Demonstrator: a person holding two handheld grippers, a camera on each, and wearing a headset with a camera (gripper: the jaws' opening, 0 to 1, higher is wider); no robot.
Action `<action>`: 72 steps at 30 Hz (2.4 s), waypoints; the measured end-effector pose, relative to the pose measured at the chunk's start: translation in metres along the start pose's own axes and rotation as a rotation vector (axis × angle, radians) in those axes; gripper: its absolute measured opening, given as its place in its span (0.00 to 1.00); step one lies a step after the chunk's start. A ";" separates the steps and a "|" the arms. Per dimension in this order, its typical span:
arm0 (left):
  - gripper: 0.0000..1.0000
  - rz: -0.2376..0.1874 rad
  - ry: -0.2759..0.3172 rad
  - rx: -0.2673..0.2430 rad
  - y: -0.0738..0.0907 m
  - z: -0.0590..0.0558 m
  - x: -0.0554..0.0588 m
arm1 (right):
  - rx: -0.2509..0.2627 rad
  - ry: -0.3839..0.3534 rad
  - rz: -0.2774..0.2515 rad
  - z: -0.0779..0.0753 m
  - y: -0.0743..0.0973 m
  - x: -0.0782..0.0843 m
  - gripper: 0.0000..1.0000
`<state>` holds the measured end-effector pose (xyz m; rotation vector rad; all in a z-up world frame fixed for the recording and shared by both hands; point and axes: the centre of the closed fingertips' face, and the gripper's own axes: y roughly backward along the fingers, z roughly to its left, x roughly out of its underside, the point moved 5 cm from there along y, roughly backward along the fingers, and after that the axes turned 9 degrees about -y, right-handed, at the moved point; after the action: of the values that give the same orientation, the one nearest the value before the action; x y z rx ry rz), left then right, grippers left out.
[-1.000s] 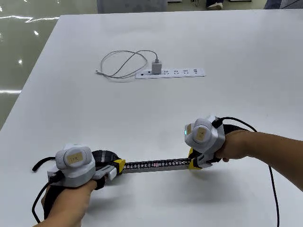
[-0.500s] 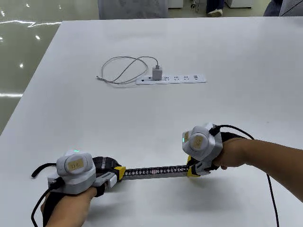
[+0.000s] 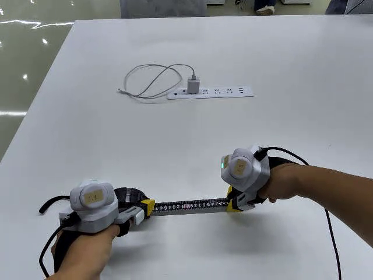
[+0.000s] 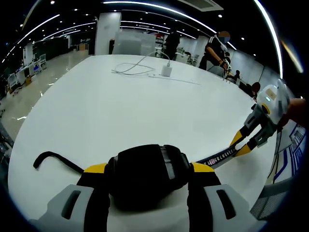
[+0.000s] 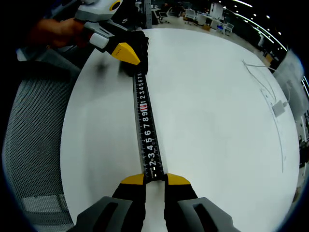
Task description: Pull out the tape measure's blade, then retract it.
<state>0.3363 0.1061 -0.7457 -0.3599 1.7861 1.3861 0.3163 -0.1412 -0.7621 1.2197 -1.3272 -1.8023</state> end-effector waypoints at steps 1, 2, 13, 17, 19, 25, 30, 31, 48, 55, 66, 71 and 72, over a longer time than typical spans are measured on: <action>0.62 0.000 0.000 0.000 0.000 0.000 0.000 | 0.000 0.001 0.000 0.000 0.000 0.000 0.10; 0.62 0.001 0.001 0.001 0.000 0.000 0.000 | 0.000 0.001 -0.001 0.000 0.000 -0.001 0.10; 0.61 0.003 0.004 0.004 -0.001 0.001 0.000 | -0.003 -0.005 -0.007 0.001 -0.001 -0.004 0.10; 0.61 0.003 0.005 0.004 -0.001 0.001 -0.001 | -0.003 -0.007 -0.008 0.001 -0.002 -0.006 0.10; 0.61 0.004 0.006 0.005 -0.001 0.001 -0.001 | -0.002 -0.003 -0.008 0.001 -0.002 -0.006 0.10; 0.61 0.004 0.007 0.006 0.000 0.001 -0.001 | -0.006 0.052 -0.020 0.003 -0.002 -0.007 0.10; 0.61 0.004 0.013 0.014 0.001 0.001 -0.001 | -0.017 0.035 -0.043 0.001 -0.003 -0.008 0.10; 0.61 0.005 0.015 0.015 0.001 0.001 -0.001 | -0.017 0.035 -0.043 0.001 -0.003 -0.009 0.10; 0.61 0.011 0.017 0.023 0.000 0.002 0.000 | -0.017 0.042 -0.055 0.004 -0.006 -0.015 0.10; 0.61 0.012 0.014 0.023 0.001 0.001 0.000 | -0.014 0.040 -0.057 0.006 -0.007 -0.018 0.10; 0.61 0.014 0.013 0.023 0.001 0.000 0.000 | -0.019 0.032 -0.063 0.007 -0.008 -0.020 0.10; 0.61 0.013 0.013 0.024 0.000 0.001 0.000 | -0.020 0.031 -0.065 0.008 -0.008 -0.021 0.10; 0.61 0.013 0.013 0.024 0.000 0.001 0.000 | -0.019 0.031 -0.066 0.008 -0.009 -0.021 0.10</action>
<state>0.3364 0.1067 -0.7456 -0.3456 1.8167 1.3735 0.3182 -0.1172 -0.7626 1.2900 -1.2633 -1.8305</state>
